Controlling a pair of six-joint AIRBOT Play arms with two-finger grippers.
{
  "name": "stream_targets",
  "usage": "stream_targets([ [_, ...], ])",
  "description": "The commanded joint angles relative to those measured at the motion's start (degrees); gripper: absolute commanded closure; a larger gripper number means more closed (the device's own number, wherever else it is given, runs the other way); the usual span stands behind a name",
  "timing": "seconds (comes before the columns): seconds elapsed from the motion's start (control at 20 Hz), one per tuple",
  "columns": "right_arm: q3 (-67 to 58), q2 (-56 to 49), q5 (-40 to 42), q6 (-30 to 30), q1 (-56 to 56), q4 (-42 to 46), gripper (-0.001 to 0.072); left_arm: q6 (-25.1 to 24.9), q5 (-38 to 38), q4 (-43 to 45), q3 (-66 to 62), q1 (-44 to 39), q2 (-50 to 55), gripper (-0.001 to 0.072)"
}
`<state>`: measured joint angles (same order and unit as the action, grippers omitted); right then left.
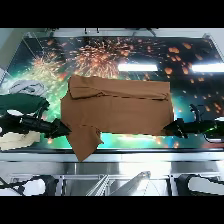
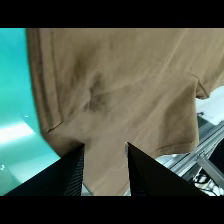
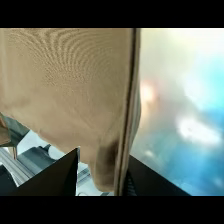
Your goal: Fold the shirts.
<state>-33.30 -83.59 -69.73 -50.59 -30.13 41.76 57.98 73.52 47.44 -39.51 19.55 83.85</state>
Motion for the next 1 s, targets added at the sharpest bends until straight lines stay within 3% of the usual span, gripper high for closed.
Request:
stream_targets([
  [0.0,0.0,0.1,-2.7,-0.5,-0.6,5.1,0.0352,-0.2,2.5,3.7,-2.2,-3.6,2.2,0.0422],
  [0.25,0.0,0.1,-4.1,-1.1,-5.8,5.6,0.0352,0.2,5.7,3.8,-4.8,3.9,-5.7,0.0423],
  [0.5,0.0,0.1,-4.3,-1.7,-8.7,5.2,0.0360,0.6,0.3,3.4,5.0,11.8,-15.0,0.0414],
  [0.55,0.0,0.1,-4.1,-0.8,-8.7,3.8,0.0518,0.6,-0.7,3.4,6.4,11.1,-15.5,0.0414],
  [0.7,0.0,0.1,-3.8,1.3,-8.7,-0.5,0.0695,1.1,0.0,3.5,8.2,6.7,-13.6,0.0414],
  [0.95,0.0,0.1,-3.8,1.3,-8.7,-1.1,0.0695,1.5,-0.4,3.7,8.9,0.8,-5.9,0.0413],
])
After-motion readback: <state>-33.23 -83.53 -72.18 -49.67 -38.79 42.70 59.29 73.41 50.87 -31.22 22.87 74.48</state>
